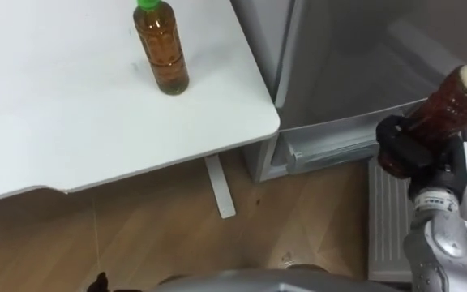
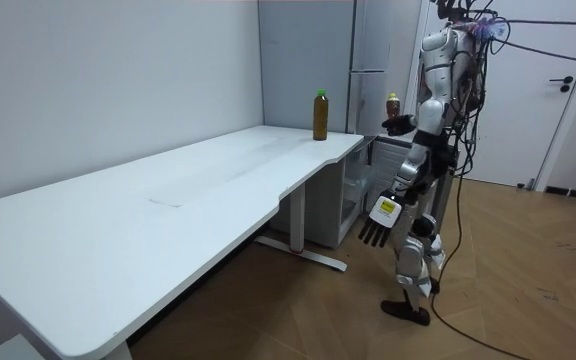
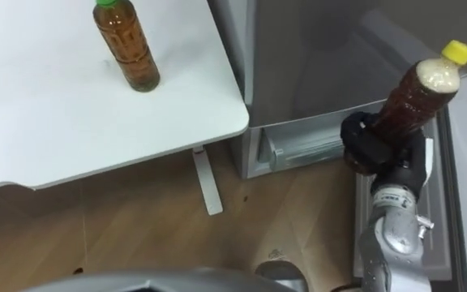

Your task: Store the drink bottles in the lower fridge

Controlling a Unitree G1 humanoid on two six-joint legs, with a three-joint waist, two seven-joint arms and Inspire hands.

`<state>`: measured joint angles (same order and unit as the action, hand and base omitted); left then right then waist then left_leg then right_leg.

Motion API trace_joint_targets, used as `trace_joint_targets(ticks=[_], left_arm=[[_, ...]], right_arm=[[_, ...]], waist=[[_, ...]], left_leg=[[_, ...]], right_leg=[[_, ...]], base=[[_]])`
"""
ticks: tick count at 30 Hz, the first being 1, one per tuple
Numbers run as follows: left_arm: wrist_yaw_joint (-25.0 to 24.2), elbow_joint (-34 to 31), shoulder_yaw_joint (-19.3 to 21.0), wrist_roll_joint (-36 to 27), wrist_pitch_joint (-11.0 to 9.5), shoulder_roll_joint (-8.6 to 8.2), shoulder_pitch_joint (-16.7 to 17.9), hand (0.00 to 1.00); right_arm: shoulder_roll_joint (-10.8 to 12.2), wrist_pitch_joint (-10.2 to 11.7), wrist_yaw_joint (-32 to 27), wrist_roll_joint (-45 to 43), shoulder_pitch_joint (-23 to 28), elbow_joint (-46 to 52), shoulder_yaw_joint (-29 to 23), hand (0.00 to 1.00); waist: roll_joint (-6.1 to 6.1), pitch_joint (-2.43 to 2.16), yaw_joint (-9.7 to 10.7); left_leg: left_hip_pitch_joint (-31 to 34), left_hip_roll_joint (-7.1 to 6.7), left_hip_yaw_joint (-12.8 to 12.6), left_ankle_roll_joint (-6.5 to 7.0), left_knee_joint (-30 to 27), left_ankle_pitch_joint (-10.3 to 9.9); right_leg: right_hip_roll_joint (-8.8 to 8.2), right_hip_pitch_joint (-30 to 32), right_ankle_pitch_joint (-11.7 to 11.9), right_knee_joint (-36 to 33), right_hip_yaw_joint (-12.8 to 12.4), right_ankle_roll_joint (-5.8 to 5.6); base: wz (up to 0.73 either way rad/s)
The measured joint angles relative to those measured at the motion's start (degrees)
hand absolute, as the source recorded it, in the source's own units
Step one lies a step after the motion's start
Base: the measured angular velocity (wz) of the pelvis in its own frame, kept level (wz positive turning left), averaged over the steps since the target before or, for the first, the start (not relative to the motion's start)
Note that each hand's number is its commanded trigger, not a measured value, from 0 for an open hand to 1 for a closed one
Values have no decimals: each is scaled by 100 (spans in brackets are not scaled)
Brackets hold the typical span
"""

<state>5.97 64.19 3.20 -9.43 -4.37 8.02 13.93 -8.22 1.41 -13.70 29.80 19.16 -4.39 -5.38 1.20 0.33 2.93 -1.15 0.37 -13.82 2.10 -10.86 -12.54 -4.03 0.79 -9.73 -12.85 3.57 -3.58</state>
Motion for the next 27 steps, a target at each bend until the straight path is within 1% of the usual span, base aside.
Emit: trace_joint_targets(ticks=[2,3,5,6,7,8,10,11,13,14,15,16,17,19,20,21,22,23,24,25,27], left_arm=[[0,-2,9,9,1,17,-52,0],[0,-5,6,4,4,47,-72,0],[0,-13,-13,1,7,67,-85,0],[-1,-24,-4,0,7,73,-103,0],[-15,-39,-3,-2,8,95,-109,0],[-28,-56,-6,-1,18,101,-115,0],[-58,-80,-16,8,37,111,-225,0],[-67,-77,-15,3,39,117,-255,0],[-150,-68,-15,0,63,183,-285,0],[-154,-68,-16,-2,82,198,-291,0],[-154,-70,-21,-7,141,232,-319,0],[-154,-69,-20,-6,188,257,-338,0],[-154,-62,-21,-6,204,269,-353,0],[-154,-4,-112,-14,282,336,-501,0],[-154,-6,-158,-15,303,369,-552,0],[-154,-6,-203,1,337,427,-614,0],[-154,-12,-235,-3,382,445,-721,0],[-156,-14,-239,-3,406,444,-784,0],[-156,-15,-304,-11,423,451,-876,0],[-156,-17,-410,-54,426,470,-939,0],[-155,-28,-551,-242,432,502,-1004,0]], right_arm=[[-3,0,10,465,-182,-379,-7,100],[-6,-1,9,809,-321,-631,-5,100],[-33,-1,22,1353,-538,-1017,23,100],[-56,-1,35,1766,-722,-1347,21,100],[-102,-2,64,2187,-932,-1699,20,100],[-135,-2,68,2408,-1032,-1862,21,100],[-313,-2,107,3193,-1433,-2478,19,100],[-351,-2,135,3341,-1552,-2639,18,100],[-437,-6,184,4057,-2083,-3172,15,100],[-457,-6,190,4221,-2197,-3253,4,100],[-526,-6,239,4463,-2402,-3413,2,100],[-605,-7,327,4647,-2610,-3662,2,100],[-648,-7,373,4765,-2732,-3827,2,100],[-839,-7,485,5143,-3179,-4449,2,100],[-861,-7,559,5204,-3214,-4524,-1,100],[-882,-12,665,5238,-3330,-4699,-7,100],[-949,-36,698,5293,-3521,-4993,-33,100],[-999,-50,707,5338,-3638,-5198,-39,100],[-1091,-94,704,5427,-3859,-5537,-50,100],[-1154,-116,699,5522,-4013,-5722,-51,100],[-1214,-138,703,5547,-4192,-5928,-54,100]], waist=[[6,-4,-35],[7,1,-50],[30,12,-45],[53,9,-50],[57,14,-88],[59,18,-113],[68,29,-152],[69,30,-180],[77,44,-235],[71,44,-230],[65,52,-219],[62,61,-245],[63,66,-289],[53,80,-396],[60,85,-410],[87,111,-447],[99,129,-483],[96,137,-501],[89,148,-530],[87,158,-607],[98,176,-632]], left_leg=[[65,13,9,2,-25,-1],[100,20,25,3,-47,-2],[194,16,75,3,-95,-2],[272,16,106,2,-104,1],[359,20,120,2,-155,1],[401,25,120,3,-196,0],[630,32,165,12,-357,-6],[714,40,179,21,-420,-12],[930,60,208,24,-586,-14],[979,60,225,24,-604,-14],[1092,53,282,25,-669,-13],[1172,48,321,30,-723,-15],[1209,52,322,33,-757,-17],[1473,88,380,49,-950,-28],[1572,86,403,49,-1010,-28],[1751,89,457,52,-1134,-30],[1953,98,498,61,-1274,-37],[2045,97,518,68,-1327,-42],[2221,92,528,75,-1443,-42],[2390,90,527,91,-1568,-50],[2636,76,530,109,-1756,-66]], right_leg=[[-4,41,14,16,43,21],[-6,57,16,18,72,26],[-9,111,22,13,133,35],[-9,167,24,3,151,38],[-9,240,24,-27,151,38],[-10,274,24,-49,156,38],[-36,468,23,-128,264,38],[-41,528,22,-153,298,40],[-54,729,20,-299,337,44],[-63,765,19,-313,384,46],[-85,833,8,-338,468,64],[-97,902,-3,-415,499,81],[-100,951,-7,-465,498,87],[-113,1154,-16,-624,590,102],[-114,1239,-17,-680,606,105],[-121,1400,-36,-811,624,137],[-131,1584,-49,-938,633,159],[-142,1678,-59,-1012,635,172],[-169,1864,-83,-1163,628,185],[-201,2067,-121,-1347,613,201],[-249,2354,-194,-1613,597,217]], base=[[0],[9],[13],[10],[8],[7],[17],[16],[5],[13],[23],[19],[7],[13],[22],[12],[9],[6],[0],[0],[4]])
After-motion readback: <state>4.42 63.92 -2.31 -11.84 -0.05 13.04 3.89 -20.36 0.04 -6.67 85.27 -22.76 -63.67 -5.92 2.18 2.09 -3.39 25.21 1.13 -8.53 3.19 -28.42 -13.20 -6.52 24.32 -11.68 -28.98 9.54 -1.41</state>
